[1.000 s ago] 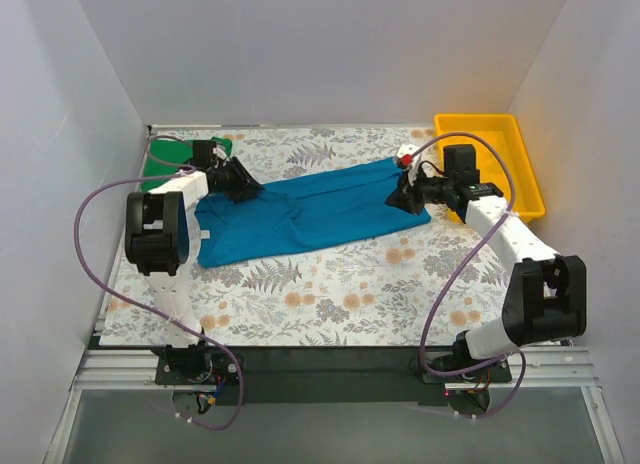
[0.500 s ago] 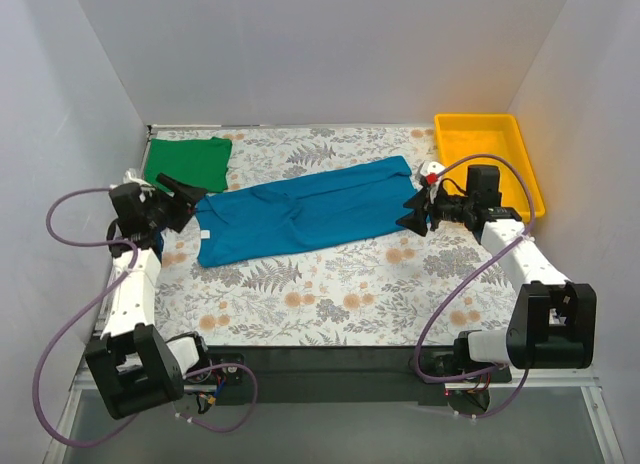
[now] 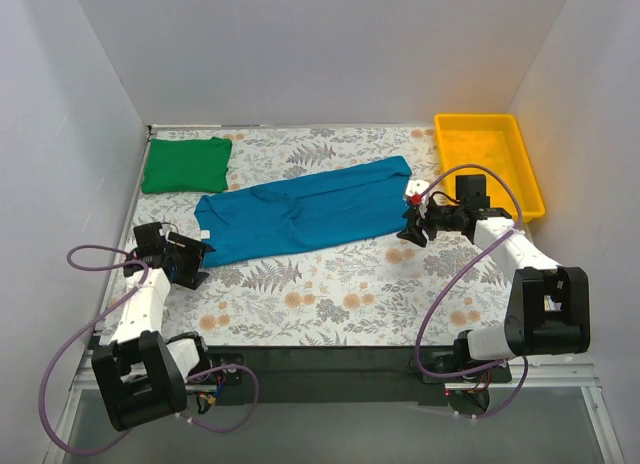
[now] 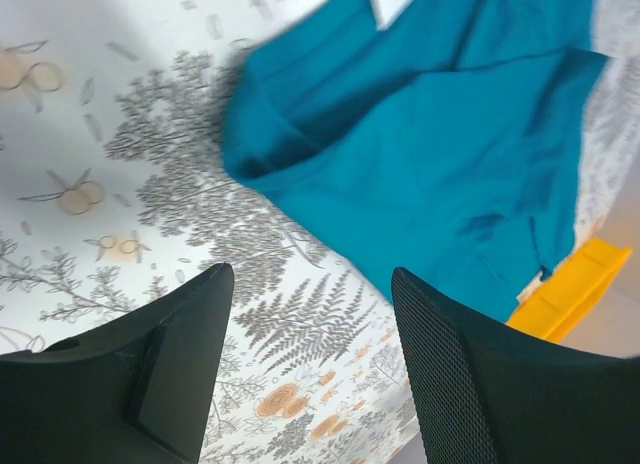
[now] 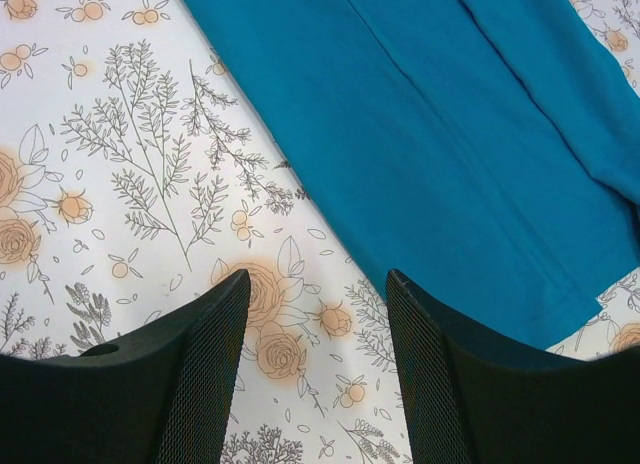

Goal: Fold and stack the t-shirts
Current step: Fold the tshirt

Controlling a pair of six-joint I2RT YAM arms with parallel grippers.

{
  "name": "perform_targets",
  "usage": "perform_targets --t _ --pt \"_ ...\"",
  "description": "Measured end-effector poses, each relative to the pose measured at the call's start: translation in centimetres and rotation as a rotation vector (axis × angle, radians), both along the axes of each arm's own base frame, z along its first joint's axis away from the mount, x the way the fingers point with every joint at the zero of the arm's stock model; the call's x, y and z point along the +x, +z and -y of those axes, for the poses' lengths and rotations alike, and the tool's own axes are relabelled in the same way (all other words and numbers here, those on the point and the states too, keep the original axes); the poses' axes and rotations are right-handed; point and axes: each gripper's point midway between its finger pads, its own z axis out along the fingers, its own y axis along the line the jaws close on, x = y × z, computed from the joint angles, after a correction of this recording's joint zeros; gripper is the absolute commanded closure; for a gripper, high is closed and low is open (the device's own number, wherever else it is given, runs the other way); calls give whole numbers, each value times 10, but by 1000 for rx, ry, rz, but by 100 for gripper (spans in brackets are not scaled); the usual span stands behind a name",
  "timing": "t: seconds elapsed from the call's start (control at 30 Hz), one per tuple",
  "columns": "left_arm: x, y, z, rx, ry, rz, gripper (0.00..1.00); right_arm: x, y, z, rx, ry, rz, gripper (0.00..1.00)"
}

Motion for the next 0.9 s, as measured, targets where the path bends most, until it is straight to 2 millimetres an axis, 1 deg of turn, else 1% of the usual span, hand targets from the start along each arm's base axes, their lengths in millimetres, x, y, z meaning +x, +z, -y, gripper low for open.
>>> perform_targets --t 0.07,0.17,0.3,0.43,0.5,0.53,0.63,0.67,0.73,0.77,0.83,0.9 --pt "-6 -14 1 -20 14 -61 40 1 -1 1 -7 -3 1 36" --pt "-9 -24 0 -26 33 -96 42 1 -3 2 -14 -8 -3 36" --pt "-4 -30 -3 -27 56 -102 45 2 -5 3 -18 -11 -5 36" --pt "0 -46 -5 -41 68 -143 46 2 -5 3 -21 -13 -5 37" --pt "2 -51 -5 -51 69 -155 47 2 -5 3 -23 -15 -5 37" --pt "4 -51 -5 -53 69 -151 51 2 -6 4 -24 -15 -5 37" --pt "8 -52 -7 -48 70 -145 58 4 -7 5 -36 -22 -3 37" --pt "9 -53 -7 -46 70 -144 66 4 -8 7 -43 -25 -2 37" --pt "9 -54 -10 -30 74 -147 68 6 -11 10 -64 -32 6 37" --pt "8 -55 -12 -19 77 -150 74 8 -13 12 -78 -36 10 37" --pt "8 -57 -15 -3 83 -153 80 11 -17 17 -113 -47 24 37" --pt "7 -58 -17 13 85 -157 88 14 -20 22 -150 -55 39 36"
